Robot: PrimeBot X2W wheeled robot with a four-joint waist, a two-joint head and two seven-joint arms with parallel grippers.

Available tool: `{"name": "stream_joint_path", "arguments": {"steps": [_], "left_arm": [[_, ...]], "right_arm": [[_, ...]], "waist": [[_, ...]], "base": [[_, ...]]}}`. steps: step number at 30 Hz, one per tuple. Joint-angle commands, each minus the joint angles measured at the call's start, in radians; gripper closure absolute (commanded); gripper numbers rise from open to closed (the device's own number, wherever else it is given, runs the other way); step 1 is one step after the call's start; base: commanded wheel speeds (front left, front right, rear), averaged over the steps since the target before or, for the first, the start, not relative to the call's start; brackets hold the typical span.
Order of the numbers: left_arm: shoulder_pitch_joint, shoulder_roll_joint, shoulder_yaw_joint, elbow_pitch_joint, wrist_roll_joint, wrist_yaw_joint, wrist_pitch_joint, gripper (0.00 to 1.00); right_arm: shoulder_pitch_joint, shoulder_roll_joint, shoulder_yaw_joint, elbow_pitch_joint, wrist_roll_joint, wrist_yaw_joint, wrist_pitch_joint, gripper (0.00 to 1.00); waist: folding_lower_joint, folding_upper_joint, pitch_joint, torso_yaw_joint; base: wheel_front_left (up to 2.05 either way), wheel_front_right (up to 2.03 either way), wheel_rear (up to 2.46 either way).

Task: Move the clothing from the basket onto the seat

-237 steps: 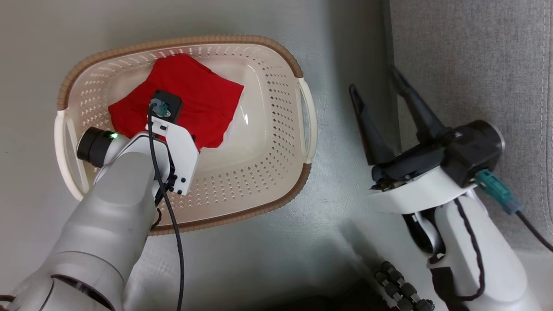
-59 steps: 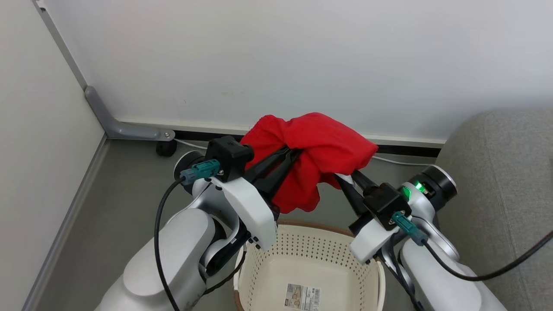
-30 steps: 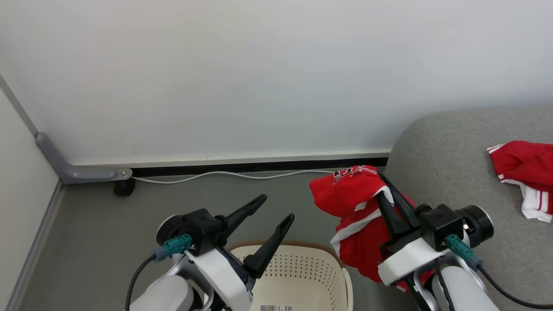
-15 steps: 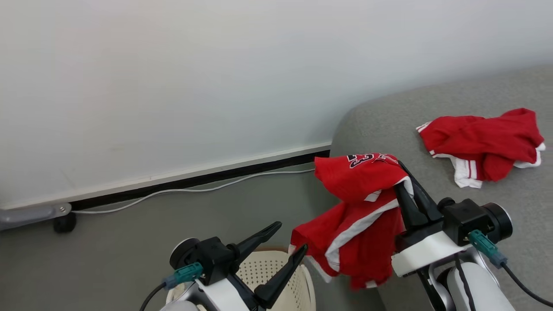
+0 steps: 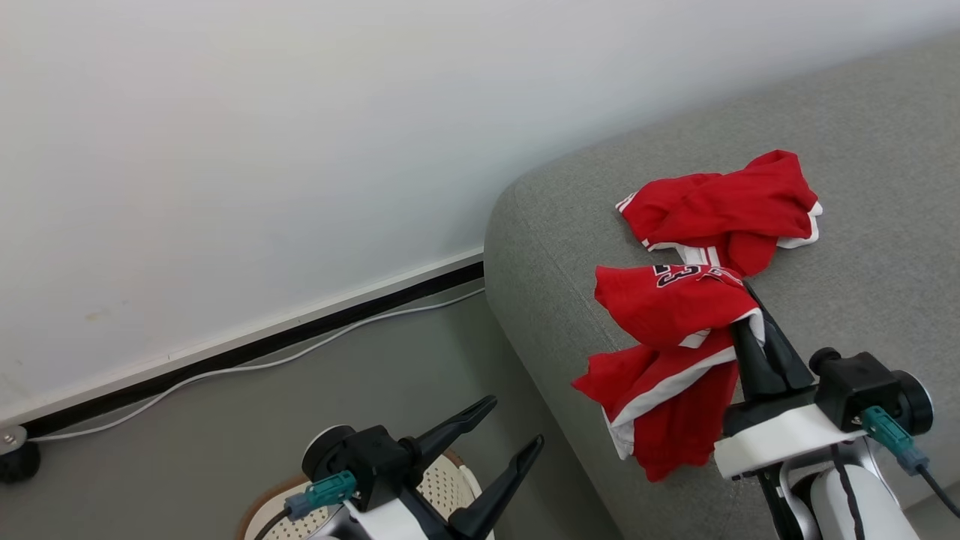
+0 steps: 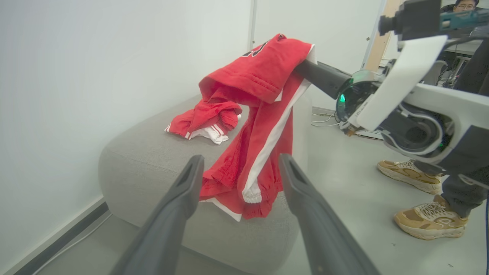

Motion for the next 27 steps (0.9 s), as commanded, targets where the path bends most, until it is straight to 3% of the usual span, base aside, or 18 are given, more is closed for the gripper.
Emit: {"name": "stream_joint_path", "arguments": {"steps": [1,14,27], "left_arm": [[-0.017,0.013,0.031,-0.027,0.008,0.009,-0.005,0.0],[-0.028,0.0,0.004,-0.028,0.003,0.005,0.006,0.0],[-0.132,0.014,-0.015,-0.036,0.027,-0.008,0.034,0.0]], "right_arm": [[-0.016,0.006,0.008,-0.037,0.011,0.003,-0.006,1.0],[-0.086,0.006,-0.122,0.001,0.072,0.003,-0.006,1.0],[-0.437,-0.016,-0.32,0.168,0.191,0.003,-0.006,1.0]], "waist": [[0.0,-0.0001,-0.002,-0.009],[0.0,-0.0001,0.039,0.014],[0.0,-0.0001,0.252,0.096]], "base": [[0.0,0.0,0.0],[0.0,0.0,0.0],[0.0,0.0,0.0]]}}
